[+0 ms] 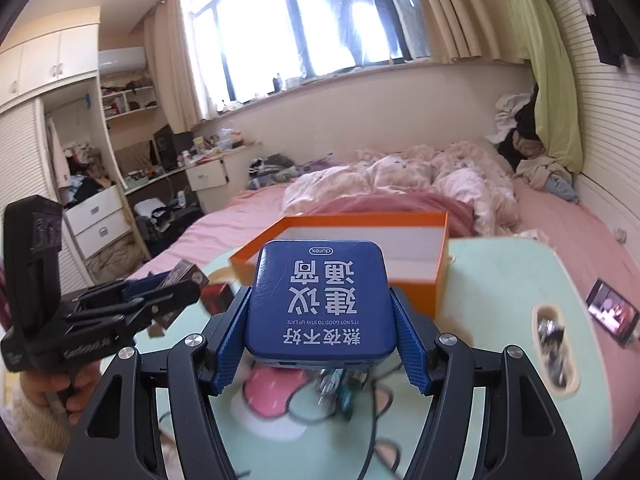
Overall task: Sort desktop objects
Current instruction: 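Lower the brown card box and blue tin into the orange box with both grippers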
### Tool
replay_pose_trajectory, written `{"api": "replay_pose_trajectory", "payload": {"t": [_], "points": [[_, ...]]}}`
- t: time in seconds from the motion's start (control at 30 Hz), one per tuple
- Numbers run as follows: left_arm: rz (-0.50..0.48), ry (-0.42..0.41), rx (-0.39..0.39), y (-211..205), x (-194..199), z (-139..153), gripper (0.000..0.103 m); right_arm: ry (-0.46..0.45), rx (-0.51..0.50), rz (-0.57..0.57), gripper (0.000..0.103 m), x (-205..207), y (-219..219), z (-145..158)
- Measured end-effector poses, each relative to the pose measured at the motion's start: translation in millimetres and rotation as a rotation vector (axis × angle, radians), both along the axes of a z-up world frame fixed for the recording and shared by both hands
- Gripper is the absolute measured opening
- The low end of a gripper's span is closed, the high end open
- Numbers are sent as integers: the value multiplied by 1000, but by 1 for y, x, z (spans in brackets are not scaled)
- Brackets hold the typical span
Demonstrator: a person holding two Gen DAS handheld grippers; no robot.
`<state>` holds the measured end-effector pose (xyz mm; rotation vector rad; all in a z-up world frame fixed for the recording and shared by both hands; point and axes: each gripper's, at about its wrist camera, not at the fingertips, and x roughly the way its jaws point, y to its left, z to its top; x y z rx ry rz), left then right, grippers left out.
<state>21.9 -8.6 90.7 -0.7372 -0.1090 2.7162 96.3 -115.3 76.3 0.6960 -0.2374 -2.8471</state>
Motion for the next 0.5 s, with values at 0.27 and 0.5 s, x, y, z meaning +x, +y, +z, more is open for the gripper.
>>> {"api": "replay_pose_trajectory", "payload": {"t": [0.27, 0.5], "points": [[25, -95, -80, 34, -86, -1, 47, -225, -34, -94, 67, -99, 14, -8], [42, -114, -66, 31, -86, -17, 77, -264, 35, -96, 67, -92, 20, -22]]}}
